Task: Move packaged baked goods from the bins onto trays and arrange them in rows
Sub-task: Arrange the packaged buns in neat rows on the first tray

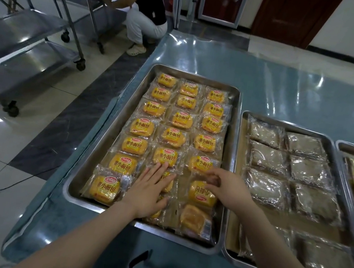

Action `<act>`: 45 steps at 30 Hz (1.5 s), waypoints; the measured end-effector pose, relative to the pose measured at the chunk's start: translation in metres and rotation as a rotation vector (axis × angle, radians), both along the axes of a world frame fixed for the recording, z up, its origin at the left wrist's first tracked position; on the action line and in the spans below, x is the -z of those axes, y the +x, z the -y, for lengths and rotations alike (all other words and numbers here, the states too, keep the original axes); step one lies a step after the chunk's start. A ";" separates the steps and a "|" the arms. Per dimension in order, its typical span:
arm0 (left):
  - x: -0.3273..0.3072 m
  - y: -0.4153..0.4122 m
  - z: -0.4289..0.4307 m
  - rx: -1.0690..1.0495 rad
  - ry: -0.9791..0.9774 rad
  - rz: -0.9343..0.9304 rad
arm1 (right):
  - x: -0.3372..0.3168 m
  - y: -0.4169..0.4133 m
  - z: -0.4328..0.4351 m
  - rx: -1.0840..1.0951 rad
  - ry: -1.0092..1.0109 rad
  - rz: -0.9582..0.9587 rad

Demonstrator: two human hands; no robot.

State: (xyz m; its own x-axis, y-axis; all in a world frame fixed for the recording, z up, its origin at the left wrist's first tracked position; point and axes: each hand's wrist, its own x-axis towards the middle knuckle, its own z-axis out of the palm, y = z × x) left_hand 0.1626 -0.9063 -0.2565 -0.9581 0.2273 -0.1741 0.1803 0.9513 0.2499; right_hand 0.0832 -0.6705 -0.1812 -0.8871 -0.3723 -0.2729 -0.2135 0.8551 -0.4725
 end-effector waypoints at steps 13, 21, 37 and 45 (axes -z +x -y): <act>-0.002 0.000 0.000 0.001 0.014 -0.016 | 0.012 0.021 0.014 0.445 -0.569 -0.066; -0.003 -0.001 -0.001 -0.007 0.011 0.001 | 0.013 0.037 0.007 0.464 -0.467 -0.088; -0.007 -0.001 -0.002 0.019 -0.014 0.000 | 0.000 0.065 0.024 0.349 -0.242 -0.092; -0.007 -0.001 -0.003 0.026 -0.071 -0.007 | 0.020 0.037 0.037 -0.211 0.246 -0.375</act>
